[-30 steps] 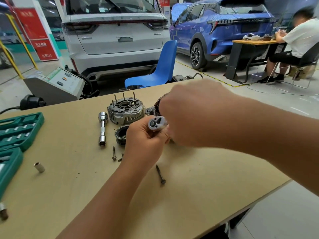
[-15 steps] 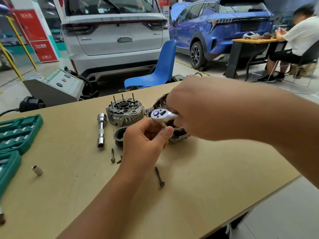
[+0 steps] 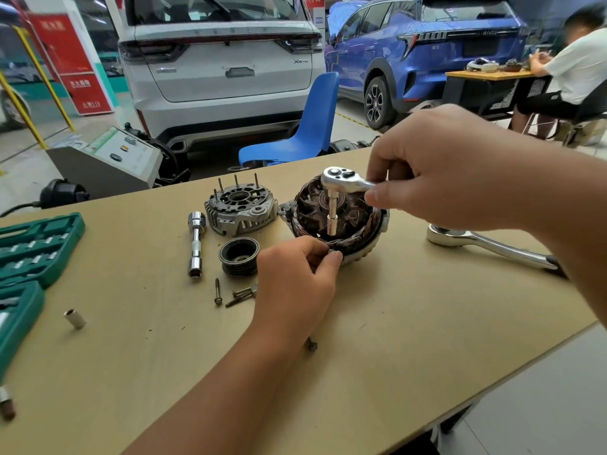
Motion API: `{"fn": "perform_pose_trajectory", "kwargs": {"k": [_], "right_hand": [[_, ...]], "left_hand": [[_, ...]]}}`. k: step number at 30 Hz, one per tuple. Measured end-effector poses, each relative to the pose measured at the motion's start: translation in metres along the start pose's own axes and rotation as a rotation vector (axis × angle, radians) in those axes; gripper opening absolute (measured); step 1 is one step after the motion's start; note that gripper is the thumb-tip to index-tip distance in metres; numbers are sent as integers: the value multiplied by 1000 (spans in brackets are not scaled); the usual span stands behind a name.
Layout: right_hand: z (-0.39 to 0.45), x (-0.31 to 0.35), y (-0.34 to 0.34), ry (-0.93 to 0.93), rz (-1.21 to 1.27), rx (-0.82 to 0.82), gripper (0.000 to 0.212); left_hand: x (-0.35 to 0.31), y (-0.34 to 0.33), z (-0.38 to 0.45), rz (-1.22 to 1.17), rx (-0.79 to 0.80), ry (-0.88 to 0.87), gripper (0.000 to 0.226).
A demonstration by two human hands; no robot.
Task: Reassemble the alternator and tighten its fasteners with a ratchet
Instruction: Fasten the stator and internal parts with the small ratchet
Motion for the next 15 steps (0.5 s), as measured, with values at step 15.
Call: {"fn": "perform_pose_trajectory", "kwargs": {"k": [15], "right_hand": [[-1, 13, -13, 35, -31, 59, 13]], "left_hand": [[7, 0, -3, -125, 21, 62, 10]]}}
Point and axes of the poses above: each hand's wrist, its own z-axis towards the middle knuckle, its own y-axis out of the back of the hand, x = y × z, the point moved 5 cm from there along z, towards the middle knuckle, and after that the axes turned 4 degrees about -z, right-handed, at the moved point
